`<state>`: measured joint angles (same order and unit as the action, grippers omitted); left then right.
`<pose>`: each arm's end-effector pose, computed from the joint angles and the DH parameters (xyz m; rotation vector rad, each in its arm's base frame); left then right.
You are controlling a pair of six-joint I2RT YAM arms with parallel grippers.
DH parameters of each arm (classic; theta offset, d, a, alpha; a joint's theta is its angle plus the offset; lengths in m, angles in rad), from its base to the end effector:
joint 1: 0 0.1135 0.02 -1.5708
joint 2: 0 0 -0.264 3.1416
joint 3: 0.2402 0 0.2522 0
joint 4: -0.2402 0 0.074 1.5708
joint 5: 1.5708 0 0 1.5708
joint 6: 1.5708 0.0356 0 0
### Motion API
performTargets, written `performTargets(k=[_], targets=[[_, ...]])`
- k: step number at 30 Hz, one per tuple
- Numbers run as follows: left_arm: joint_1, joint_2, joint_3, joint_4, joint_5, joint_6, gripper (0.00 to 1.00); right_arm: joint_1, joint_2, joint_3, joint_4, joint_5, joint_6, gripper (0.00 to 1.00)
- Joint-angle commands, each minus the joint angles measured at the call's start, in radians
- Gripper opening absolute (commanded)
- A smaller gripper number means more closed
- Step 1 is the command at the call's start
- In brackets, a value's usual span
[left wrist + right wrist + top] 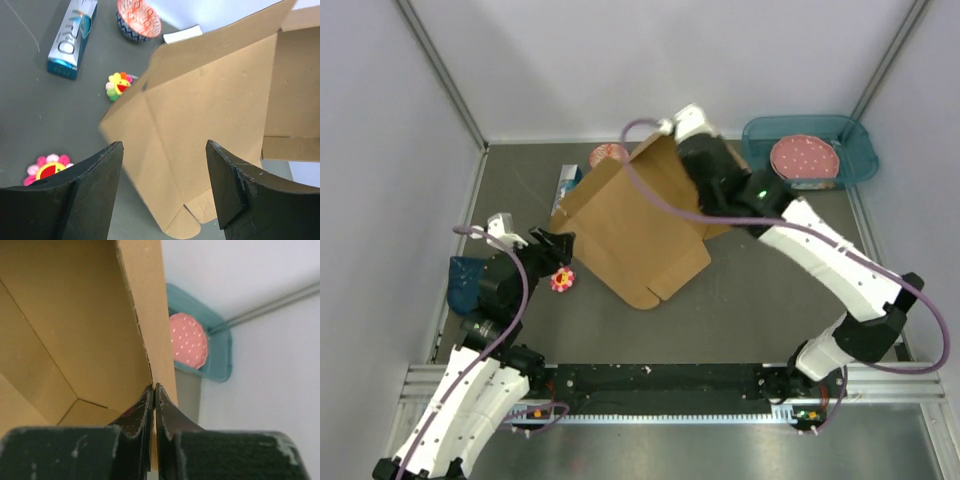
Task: Fold the paper box
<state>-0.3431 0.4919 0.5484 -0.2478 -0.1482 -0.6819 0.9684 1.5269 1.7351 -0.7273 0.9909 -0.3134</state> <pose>0.1296 -0.0407 0.2912 -0.4115 1.7531 -0.6108 0.2041 0.2442 0.4402 -0.6240 1.7811 -0.5853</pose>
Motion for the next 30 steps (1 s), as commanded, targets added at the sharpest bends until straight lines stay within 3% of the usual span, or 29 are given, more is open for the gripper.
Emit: performTargets(k=[1,2,4,5,8,12,19,22,26,30], targets=[[0.004,-0.007,0.111,0.005,-0.045,0.044,0.72,-0.259,-0.025,0.175,-0.397,-0.386,0.435,0.0],[0.004,-0.013,0.128,0.004,-0.062,0.051,0.72,-0.393,-0.048,0.173,-0.417,-0.49,0.552,0.0],[0.006,-0.016,0.175,0.01,-0.082,0.079,0.72,-0.521,-0.089,0.101,-0.414,-0.753,0.646,0.0],[0.006,-0.016,0.194,0.008,-0.089,0.088,0.72,-0.606,-0.137,0.062,-0.396,-0.811,0.716,0.0],[0.006,-0.018,0.26,0.008,-0.097,0.099,0.72,-0.693,-0.203,-0.104,-0.342,-0.942,0.86,0.0],[0.004,-0.019,0.268,0.007,-0.042,0.062,0.72,-0.706,-0.309,-0.25,-0.287,-1.018,1.062,0.0],[0.004,-0.073,0.173,-0.008,-0.053,0.027,0.71,-0.702,-0.466,-0.549,-0.199,-1.015,1.501,0.0],[0.004,-0.102,0.145,-0.025,-0.065,0.041,0.71,-0.644,-0.598,-0.742,-0.051,-0.986,1.687,0.0],[0.004,-0.105,0.131,-0.057,-0.064,0.041,0.71,-0.529,-0.755,-1.0,0.092,-0.822,1.9,0.0],[0.004,-0.108,0.073,-0.018,-0.03,0.012,0.7,-0.406,-0.832,-1.12,0.146,-0.631,2.067,0.0]])
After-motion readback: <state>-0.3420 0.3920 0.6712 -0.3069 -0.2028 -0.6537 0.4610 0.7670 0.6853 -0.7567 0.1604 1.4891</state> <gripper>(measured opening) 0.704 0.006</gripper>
